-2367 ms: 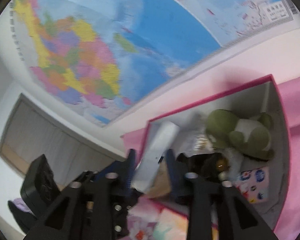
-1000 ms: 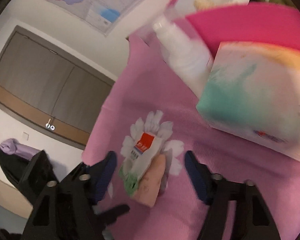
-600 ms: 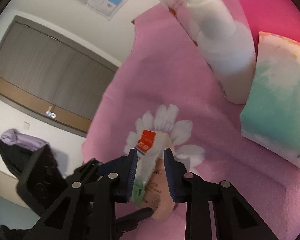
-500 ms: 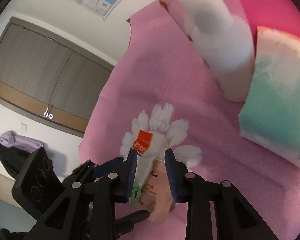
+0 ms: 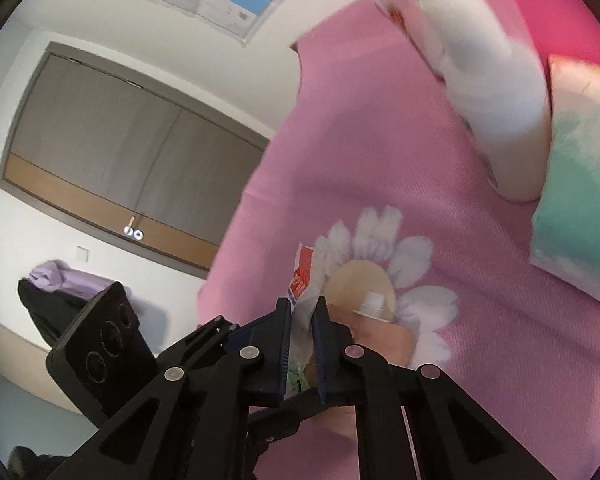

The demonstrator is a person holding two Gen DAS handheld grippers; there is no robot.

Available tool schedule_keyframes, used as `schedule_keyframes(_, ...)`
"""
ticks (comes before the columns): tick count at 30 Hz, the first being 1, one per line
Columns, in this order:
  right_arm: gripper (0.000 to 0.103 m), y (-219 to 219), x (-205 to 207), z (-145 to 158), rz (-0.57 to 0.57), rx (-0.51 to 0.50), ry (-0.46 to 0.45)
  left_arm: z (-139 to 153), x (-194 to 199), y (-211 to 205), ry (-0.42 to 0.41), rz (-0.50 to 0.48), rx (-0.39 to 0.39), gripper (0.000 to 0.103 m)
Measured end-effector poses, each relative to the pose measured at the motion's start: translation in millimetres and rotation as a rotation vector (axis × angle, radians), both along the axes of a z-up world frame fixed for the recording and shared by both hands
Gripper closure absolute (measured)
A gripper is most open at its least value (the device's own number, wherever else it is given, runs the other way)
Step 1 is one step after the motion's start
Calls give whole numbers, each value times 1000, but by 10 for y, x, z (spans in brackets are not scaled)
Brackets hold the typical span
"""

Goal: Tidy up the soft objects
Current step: 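Carry the medical tape bag into the pink box and release it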

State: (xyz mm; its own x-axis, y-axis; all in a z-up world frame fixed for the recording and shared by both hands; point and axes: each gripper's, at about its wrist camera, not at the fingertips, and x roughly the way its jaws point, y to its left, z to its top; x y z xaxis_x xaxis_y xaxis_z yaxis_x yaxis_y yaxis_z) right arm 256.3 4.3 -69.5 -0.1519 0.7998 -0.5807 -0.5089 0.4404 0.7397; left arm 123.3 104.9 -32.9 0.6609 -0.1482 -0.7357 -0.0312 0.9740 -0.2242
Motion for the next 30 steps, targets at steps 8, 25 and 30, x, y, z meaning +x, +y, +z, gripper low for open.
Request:
schedule_keyframes(8,94,-345,-36,554,-32,97,-85,494,55,-166,-98,-56,34,32)
schedule_keyframes(25,94,-1389,530,1543,-275,216,-264,1421,1276,-1036,-235,-266,185,32)
schedule_keyframes(30,94,-1658,881,1601,-355,190,-285,1427,1707,-1259,-229,-294,192,32)
